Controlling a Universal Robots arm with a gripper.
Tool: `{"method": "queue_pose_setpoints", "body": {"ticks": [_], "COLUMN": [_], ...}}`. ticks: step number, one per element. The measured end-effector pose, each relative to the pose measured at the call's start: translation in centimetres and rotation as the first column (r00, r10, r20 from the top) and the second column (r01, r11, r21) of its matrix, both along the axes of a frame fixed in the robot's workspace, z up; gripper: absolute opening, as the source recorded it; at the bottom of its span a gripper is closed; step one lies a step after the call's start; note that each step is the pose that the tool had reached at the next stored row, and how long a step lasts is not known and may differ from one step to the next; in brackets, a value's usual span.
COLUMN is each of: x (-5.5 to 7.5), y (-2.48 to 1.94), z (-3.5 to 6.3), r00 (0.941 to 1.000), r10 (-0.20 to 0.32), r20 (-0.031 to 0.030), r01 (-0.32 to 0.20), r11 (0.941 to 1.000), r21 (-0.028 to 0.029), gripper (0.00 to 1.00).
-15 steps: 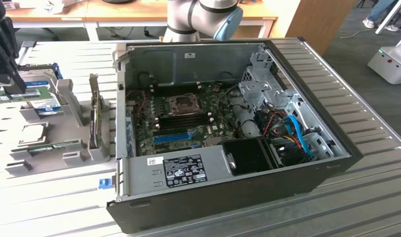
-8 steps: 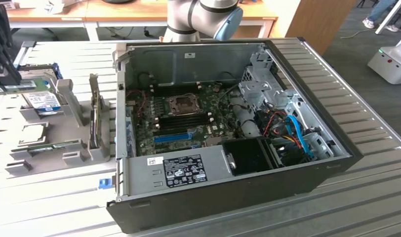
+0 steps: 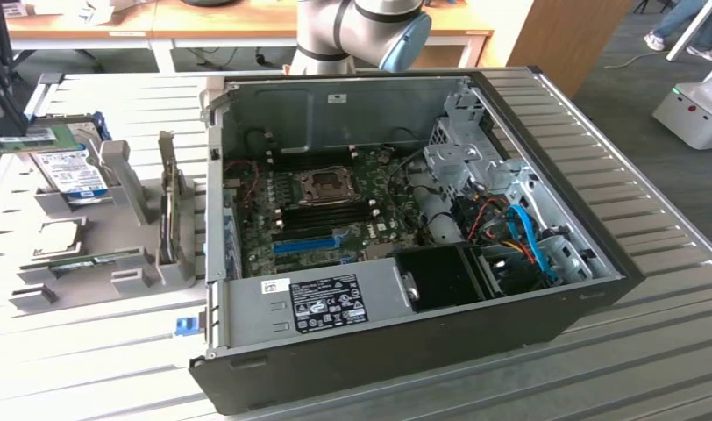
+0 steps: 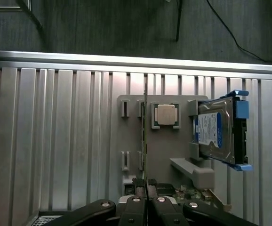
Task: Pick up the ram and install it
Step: 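Pick up the ram and move it above insertion slot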
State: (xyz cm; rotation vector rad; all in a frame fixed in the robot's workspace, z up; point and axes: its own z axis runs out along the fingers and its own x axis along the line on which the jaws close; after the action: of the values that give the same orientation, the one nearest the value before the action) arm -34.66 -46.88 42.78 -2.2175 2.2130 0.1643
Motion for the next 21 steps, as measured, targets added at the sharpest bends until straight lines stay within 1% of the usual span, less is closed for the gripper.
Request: {"method": "queue_pose_setpoints", "body": {"ticks": [2,9,21], "x": [0.0,0.1,1.7], "y": [0.0,0.0,0.0], "z": [0.18,0.22,0.2], "r00": [1.0,1.0,1.0], "r10": [-0.001,-0.001,-0.003], "r20": [0.0,-0.0004,-0.0001], "r01": [0.001,0.001,0.003], "r11": [1.0,1.0,1.0], "r21": [0.0,-0.0007,-0.0005], "gripper": [0.12,0.12,0.12]}}
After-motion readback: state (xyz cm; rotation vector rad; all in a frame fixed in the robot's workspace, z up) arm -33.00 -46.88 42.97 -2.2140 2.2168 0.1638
